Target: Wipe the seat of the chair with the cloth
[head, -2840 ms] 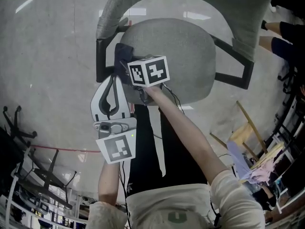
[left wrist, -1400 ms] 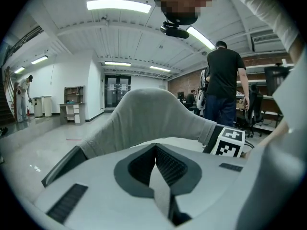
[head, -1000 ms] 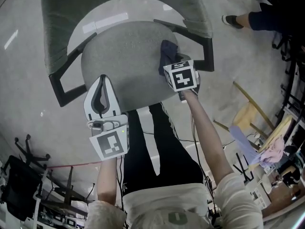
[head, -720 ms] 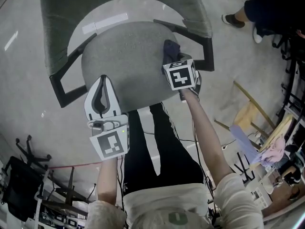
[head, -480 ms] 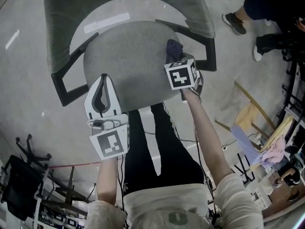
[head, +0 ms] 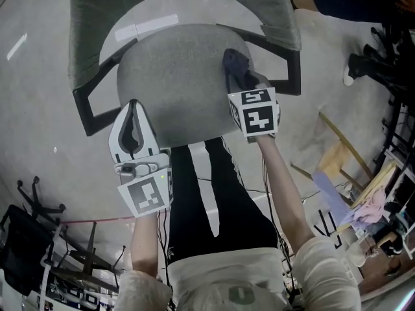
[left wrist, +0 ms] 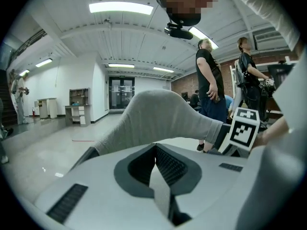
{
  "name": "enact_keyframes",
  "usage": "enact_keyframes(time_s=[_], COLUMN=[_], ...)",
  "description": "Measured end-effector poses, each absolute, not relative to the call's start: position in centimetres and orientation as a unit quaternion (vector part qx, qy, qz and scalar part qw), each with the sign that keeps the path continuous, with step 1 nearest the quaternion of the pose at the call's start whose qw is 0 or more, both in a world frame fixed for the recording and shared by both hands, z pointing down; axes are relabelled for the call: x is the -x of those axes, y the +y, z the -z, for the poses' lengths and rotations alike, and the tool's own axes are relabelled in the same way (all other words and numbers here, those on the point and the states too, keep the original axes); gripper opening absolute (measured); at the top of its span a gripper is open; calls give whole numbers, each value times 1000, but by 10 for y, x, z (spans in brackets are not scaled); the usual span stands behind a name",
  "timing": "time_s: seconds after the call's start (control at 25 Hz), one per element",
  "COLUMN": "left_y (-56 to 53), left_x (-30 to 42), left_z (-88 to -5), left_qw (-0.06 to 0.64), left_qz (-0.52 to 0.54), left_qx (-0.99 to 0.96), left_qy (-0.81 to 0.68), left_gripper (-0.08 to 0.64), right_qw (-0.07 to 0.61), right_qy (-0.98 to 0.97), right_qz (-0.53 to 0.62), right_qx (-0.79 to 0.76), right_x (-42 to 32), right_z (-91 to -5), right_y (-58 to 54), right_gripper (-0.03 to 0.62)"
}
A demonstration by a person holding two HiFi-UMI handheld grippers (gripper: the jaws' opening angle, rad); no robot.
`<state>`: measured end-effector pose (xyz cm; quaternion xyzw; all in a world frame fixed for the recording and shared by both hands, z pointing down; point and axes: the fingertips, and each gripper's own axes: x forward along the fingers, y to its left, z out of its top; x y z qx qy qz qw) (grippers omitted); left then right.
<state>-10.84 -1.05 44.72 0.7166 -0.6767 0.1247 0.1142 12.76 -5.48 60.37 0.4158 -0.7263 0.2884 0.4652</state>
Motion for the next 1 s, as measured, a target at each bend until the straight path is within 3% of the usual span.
enact_keyframes(time_s=[0.16,0.32,0.64,1.0], left_y=[0,8,28,43], left_x=[126,144,194,210], left_z=[-425,-416,-417,-442], left_qw=[70,70,68,106], left_qz=[-118,-112,-114,-129], left_qx=[-705,-691,-652,-639], left_qy=[-696,-710,-746,-751], left_gripper=[15,15,15,16], right_qw=[351,291,274,343], right_qy=[-784,-806,-769,-736], right_qz=[-351,-436,-560,-567], right_qx=[-372,-274,-137,-140], right_x=[-57,28,151,166], right_z=[-563,-551,-584,-644], right_y=[-37,12,120,155], right_gripper=[49,49,49,50])
